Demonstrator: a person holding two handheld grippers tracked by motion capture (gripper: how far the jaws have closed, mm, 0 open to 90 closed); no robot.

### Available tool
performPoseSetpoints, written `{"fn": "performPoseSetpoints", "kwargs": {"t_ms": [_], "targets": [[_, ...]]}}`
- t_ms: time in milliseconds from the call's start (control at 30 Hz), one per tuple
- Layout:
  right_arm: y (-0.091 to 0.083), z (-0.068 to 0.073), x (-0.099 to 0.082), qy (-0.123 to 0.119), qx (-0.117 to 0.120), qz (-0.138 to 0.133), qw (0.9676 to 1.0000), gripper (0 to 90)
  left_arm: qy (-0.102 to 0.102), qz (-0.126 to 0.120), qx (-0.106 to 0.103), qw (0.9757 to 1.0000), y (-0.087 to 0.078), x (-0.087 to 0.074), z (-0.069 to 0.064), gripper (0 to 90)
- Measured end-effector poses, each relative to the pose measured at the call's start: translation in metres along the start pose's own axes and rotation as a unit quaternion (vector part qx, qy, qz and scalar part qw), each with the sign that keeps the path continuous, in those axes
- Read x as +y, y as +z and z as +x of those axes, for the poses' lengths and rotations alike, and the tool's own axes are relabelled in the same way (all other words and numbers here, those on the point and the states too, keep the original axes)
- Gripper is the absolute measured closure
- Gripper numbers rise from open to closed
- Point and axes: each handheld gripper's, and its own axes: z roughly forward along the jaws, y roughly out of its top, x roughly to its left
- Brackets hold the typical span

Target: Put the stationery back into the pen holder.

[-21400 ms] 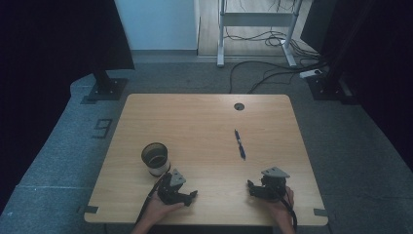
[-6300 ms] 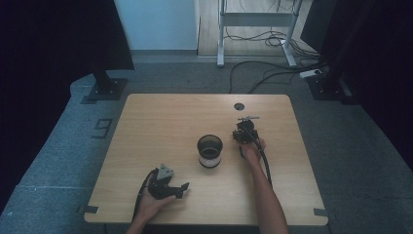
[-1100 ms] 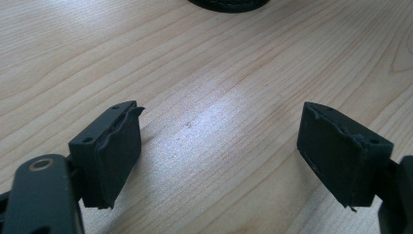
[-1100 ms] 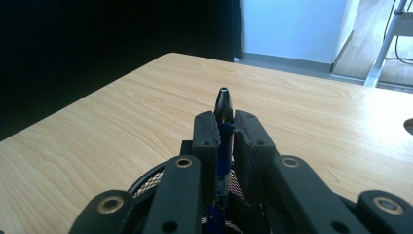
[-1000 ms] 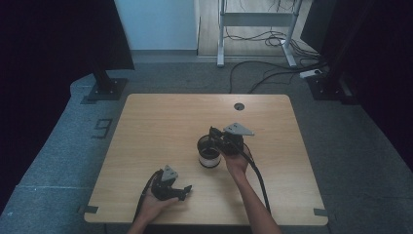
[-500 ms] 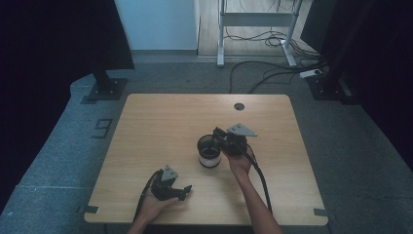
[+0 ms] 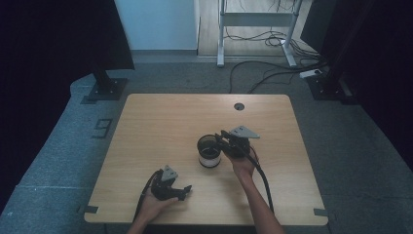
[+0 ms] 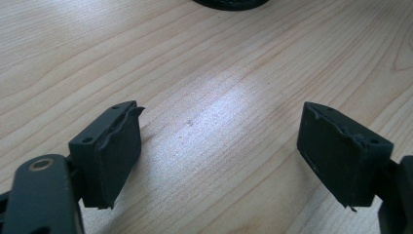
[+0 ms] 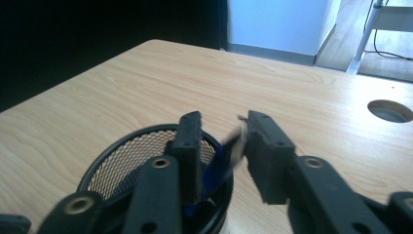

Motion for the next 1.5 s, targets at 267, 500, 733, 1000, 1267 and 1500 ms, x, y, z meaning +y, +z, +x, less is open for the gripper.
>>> {"fn": "performPoseSetpoints", "kwargs": {"t_ms": [267, 500, 733, 1000, 1267, 1500], "targets": [[-0.013, -0.001, -0.006, -0.01, 0.007, 0.005, 0.9999, 49.0, 0.002, 0.002, 0.001, 1.0, 0.0, 0.0, 0.0, 16.7], [-0.035, 0.005, -0.007, -0.017, 0.028, -0.021, 0.9992, 44.7, 0.003, 0.003, 0.002, 1.0, 0.0, 0.0, 0.0, 16.8], [-0.053, 0.003, -0.01, -0.012, 0.029, -0.036, 0.9989, 43.8, 0.003, 0.003, 0.001, 1.0, 0.0, 0.0, 0.0, 16.7], [-0.074, -0.009, -0.02, 0.003, 0.021, -0.043, 0.9988, 43.2, 0.004, 0.004, 0.001, 1.0, 0.0, 0.0, 0.0, 16.7], [-0.092, -0.027, -0.039, 0.007, -0.003, -0.031, 0.9995, 43.1, 0.004, 0.004, 0.001, 1.0, 0.0, 0.0, 0.0, 16.7], [-0.106, -0.044, -0.058, 0.005, -0.029, -0.008, 0.9995, 42.6, 0.003, 0.004, 0.002, 1.0, 0.0, -0.001, 0.0, 16.7]]}}
